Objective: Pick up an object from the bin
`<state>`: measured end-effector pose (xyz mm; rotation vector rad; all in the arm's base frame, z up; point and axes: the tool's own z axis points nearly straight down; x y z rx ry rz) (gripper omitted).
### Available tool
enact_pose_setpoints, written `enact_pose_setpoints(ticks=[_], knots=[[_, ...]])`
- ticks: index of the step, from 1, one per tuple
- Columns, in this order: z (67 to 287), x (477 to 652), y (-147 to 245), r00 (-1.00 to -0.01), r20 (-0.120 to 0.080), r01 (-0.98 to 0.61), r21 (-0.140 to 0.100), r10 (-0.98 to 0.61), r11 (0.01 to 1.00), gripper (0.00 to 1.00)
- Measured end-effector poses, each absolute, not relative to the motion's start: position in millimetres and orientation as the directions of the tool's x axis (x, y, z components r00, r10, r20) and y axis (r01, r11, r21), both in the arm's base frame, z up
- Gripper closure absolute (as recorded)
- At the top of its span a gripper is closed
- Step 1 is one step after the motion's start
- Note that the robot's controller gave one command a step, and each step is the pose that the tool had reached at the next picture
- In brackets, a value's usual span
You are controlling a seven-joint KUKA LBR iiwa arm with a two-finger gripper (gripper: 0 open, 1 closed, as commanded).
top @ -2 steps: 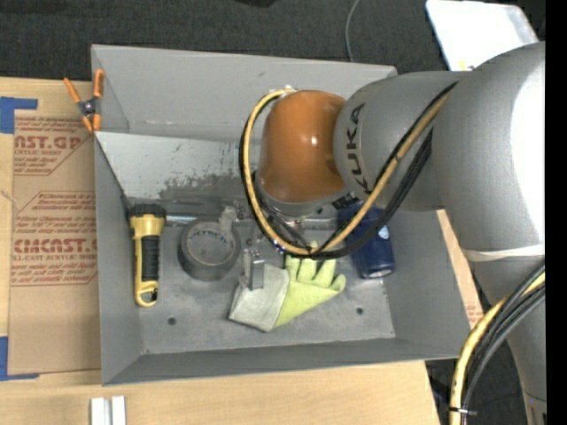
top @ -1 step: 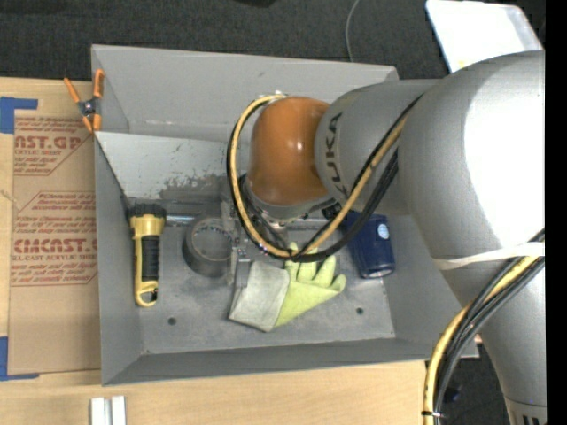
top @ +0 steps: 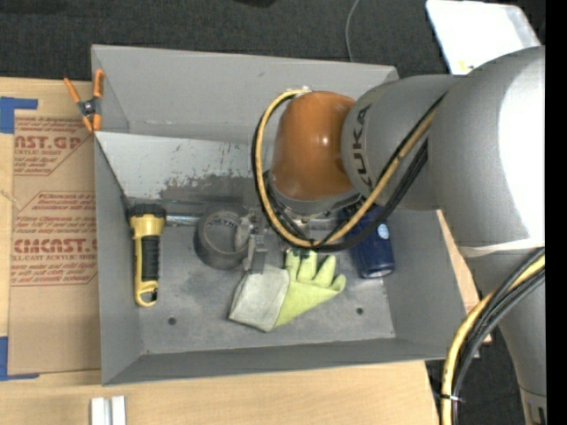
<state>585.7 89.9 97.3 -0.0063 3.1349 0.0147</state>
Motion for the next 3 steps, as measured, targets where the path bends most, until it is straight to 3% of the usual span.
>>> enact_pose_setpoints(ticks=[1,2,3], knots=[[97,585.7,90,-1.000,-0.007,-0.004,0.010,-0.004,1.000,1.00],[84,577.3,92,-0.988,-0.003,0.156,0.014,0.156,0.988,1.00],[85,581.3,100,-0.978,0.009,0.207,0.003,0.207,0.978,1.00]])
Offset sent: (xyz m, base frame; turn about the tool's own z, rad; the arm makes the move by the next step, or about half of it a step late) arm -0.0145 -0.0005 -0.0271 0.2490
